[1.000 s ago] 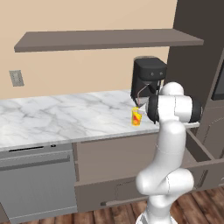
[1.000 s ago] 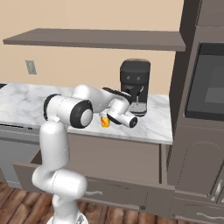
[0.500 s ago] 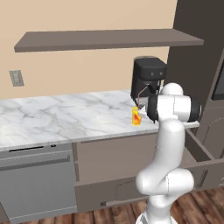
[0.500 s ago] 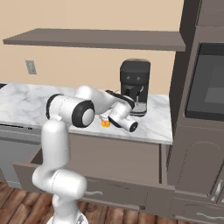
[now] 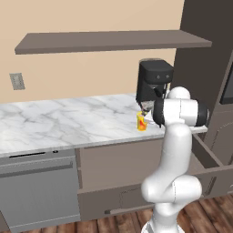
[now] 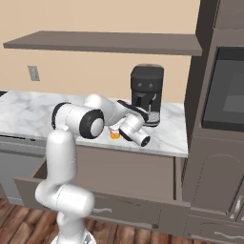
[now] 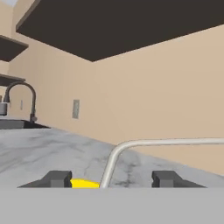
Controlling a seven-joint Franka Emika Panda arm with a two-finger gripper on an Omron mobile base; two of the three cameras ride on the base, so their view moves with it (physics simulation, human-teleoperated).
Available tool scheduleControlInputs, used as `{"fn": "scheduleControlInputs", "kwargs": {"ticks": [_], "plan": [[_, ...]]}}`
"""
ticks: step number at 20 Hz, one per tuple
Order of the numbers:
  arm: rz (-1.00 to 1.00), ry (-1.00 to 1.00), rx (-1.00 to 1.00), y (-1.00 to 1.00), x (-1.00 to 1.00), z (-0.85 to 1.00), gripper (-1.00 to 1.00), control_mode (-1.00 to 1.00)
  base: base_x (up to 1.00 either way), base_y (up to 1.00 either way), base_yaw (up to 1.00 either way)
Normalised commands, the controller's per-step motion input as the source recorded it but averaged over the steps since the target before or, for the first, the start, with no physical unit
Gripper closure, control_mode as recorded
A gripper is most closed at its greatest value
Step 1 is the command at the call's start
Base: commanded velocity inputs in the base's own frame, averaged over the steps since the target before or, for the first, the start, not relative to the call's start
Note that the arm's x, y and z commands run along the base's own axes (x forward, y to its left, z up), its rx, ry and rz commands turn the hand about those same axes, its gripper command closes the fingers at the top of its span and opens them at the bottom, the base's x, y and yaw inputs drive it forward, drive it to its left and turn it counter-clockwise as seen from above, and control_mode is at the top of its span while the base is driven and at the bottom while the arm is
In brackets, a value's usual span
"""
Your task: Pick up the straw from the right drawer and put it inside the smoothie cup.
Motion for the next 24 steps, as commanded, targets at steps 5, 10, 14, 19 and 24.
{"fn": "scheduleControlInputs", "kwargs": {"ticks": [5,10,14,19,24], "plan": [[0.0,-0.08,0.0,0.0,-0.02,0.0,-1.0,-1.0,0.0,0.0,0.0],[0.0,-0.08,0.0,0.0,-0.1,0.0,-1.0,-1.0,0.0,0.0,0.0],[0.0,-0.05,0.0,0.0,-0.26,0.01,-1.0,-1.0,0.0,0.0,0.0],[0.0,-0.01,0.0,0.0,-0.45,0.1,-1.0,-1.0,0.0,0.0,0.0],[0.0,0.01,-0.01,0.0,-0.44,0.23,-1.0,-1.0,0.0,0.0,0.0]]}}
